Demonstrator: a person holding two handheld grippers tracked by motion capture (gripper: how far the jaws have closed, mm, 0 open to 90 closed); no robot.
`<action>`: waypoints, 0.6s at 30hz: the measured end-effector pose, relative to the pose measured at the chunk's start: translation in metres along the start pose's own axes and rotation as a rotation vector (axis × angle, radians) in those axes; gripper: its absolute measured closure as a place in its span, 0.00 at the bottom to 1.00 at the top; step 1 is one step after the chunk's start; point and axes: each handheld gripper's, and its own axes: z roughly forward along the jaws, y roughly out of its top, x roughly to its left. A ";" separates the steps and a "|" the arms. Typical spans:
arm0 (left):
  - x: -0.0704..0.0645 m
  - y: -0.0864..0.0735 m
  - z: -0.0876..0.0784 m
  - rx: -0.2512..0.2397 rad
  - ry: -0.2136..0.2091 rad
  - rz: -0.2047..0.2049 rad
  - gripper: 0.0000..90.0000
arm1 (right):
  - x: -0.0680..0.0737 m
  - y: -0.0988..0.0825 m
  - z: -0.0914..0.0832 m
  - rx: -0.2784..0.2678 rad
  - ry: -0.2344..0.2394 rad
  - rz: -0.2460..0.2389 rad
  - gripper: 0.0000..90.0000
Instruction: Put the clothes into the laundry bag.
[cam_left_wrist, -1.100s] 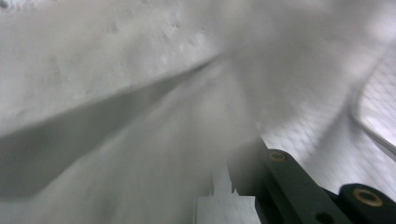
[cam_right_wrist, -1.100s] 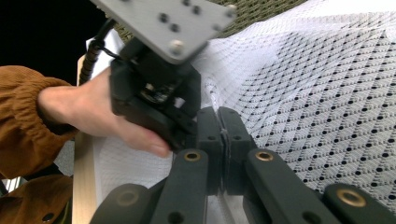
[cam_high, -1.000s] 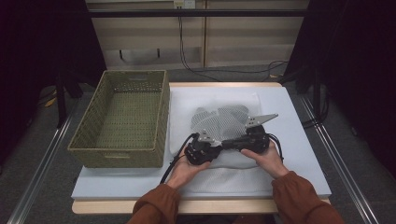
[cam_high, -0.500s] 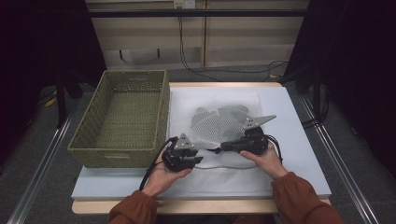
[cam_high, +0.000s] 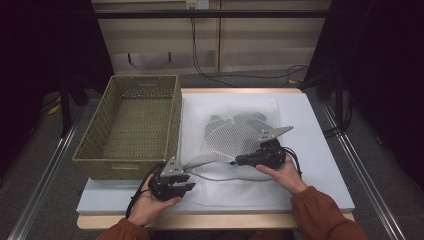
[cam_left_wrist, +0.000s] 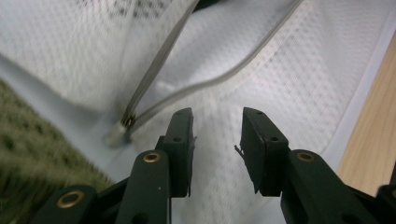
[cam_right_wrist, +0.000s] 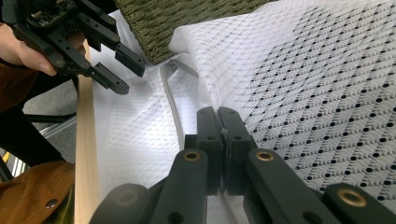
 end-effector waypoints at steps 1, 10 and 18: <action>0.001 -0.002 -0.002 0.009 0.015 -0.002 0.71 | 0.000 0.000 0.001 0.001 0.003 0.000 0.98; 0.009 -0.023 -0.011 0.046 0.032 -0.038 0.66 | 0.001 -0.014 0.007 0.055 0.004 -0.003 0.98; 0.013 -0.021 -0.001 0.053 0.021 -0.044 0.64 | -0.002 -0.023 0.014 0.089 0.004 0.004 0.98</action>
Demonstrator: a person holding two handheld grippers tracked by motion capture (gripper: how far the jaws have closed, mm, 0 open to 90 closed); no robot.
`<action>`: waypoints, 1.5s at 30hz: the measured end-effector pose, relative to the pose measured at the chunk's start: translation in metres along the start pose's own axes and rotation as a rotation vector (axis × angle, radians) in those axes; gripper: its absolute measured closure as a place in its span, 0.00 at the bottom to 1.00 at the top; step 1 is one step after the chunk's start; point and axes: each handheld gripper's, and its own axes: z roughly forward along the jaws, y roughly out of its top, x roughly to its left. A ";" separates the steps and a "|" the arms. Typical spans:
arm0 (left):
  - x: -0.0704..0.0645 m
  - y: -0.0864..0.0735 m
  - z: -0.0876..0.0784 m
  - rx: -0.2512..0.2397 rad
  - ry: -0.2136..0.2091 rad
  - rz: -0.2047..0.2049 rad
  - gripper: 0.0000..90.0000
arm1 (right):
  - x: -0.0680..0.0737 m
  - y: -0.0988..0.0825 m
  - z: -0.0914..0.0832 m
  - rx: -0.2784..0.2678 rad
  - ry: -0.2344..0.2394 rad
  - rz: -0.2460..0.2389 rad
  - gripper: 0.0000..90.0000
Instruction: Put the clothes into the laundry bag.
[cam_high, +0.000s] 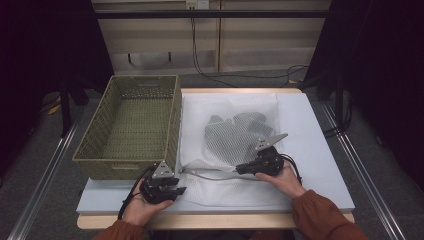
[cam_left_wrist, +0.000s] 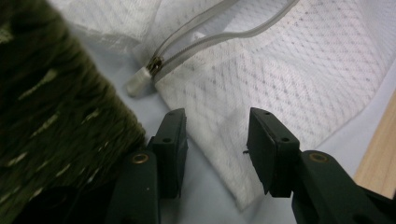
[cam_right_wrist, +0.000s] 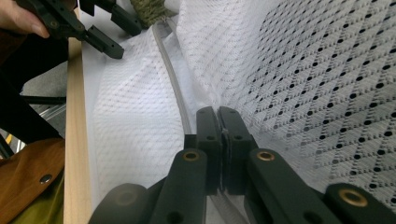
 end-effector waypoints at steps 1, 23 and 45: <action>-0.001 0.001 0.001 0.002 0.002 -0.005 0.64 | 0.000 0.000 0.001 0.001 0.002 0.005 0.98; -0.004 -0.003 -0.007 0.037 -0.045 -0.002 0.99 | -0.003 -0.006 0.006 0.020 -0.006 0.003 0.96; -0.016 -0.015 -0.018 0.041 -0.078 -0.018 0.98 | 0.000 -0.013 0.008 0.040 -0.008 0.008 0.86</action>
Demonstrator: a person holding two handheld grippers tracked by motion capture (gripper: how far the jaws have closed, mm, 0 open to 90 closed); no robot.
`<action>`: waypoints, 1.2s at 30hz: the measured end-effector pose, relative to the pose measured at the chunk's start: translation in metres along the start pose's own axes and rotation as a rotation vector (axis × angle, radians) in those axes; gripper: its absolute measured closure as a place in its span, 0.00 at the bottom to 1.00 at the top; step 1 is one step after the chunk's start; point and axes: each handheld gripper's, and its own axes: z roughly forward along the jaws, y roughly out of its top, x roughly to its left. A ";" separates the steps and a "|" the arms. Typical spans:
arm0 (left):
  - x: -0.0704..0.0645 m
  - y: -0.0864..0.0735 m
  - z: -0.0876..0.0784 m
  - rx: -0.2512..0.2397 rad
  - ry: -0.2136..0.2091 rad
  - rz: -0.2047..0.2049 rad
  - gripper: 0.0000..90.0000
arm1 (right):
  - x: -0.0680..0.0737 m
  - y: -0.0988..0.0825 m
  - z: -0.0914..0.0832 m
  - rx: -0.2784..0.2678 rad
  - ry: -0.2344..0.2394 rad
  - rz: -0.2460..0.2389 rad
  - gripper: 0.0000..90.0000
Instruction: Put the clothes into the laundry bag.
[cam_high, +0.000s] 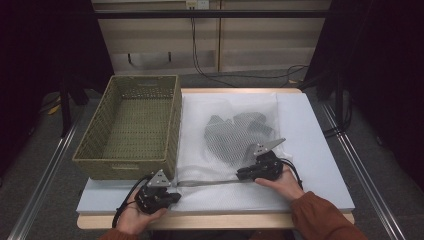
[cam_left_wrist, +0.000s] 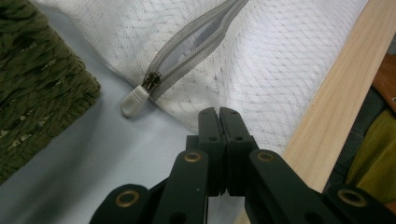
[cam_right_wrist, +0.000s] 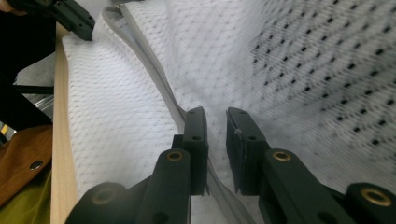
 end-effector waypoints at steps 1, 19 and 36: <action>0.000 0.000 0.000 0.003 0.000 -0.002 0.98 | -0.001 -0.001 -0.002 -0.006 -0.007 0.001 0.85; 0.002 0.000 -0.001 0.007 -0.004 -0.001 0.93 | -0.004 -0.024 -0.055 -0.118 -0.123 0.044 0.90; 0.006 0.000 -0.005 -0.043 0.015 -0.027 0.80 | -0.006 -0.069 -0.112 -0.156 -0.299 0.130 0.73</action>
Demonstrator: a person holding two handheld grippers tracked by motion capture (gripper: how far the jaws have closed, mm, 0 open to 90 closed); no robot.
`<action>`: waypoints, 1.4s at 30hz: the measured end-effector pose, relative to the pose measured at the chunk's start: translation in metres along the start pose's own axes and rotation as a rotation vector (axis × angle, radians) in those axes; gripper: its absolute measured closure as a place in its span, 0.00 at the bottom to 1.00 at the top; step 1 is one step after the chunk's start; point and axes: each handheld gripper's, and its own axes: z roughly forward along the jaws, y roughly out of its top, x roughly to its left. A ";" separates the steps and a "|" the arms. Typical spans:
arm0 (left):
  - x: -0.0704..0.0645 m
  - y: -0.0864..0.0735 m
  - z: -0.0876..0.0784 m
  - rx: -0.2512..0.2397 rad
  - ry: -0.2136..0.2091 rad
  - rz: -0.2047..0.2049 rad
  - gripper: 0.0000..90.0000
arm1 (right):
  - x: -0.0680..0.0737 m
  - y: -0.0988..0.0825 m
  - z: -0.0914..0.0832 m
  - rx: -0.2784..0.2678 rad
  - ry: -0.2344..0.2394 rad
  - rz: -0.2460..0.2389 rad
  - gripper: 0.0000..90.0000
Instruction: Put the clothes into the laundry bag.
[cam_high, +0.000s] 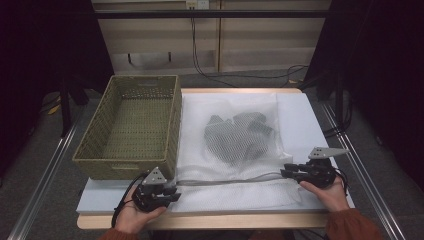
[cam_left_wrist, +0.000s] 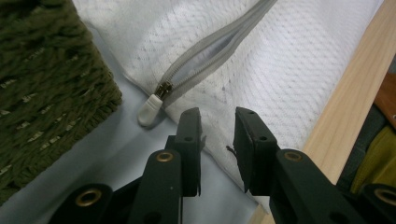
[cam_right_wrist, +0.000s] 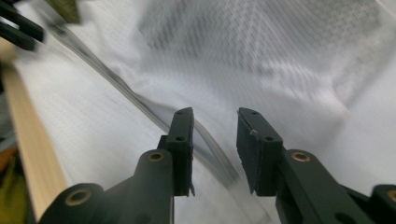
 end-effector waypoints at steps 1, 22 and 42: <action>0.000 0.000 0.001 0.006 -0.002 0.000 0.79 | -0.001 -0.003 -0.001 0.007 -0.010 0.003 0.71; 0.000 0.003 0.010 0.018 0.008 0.007 0.70 | 0.003 -0.030 -0.006 0.134 -0.194 0.007 0.93; -0.001 0.002 0.007 0.011 -0.035 0.014 0.72 | 0.001 -0.040 -0.025 0.047 -0.119 0.078 0.81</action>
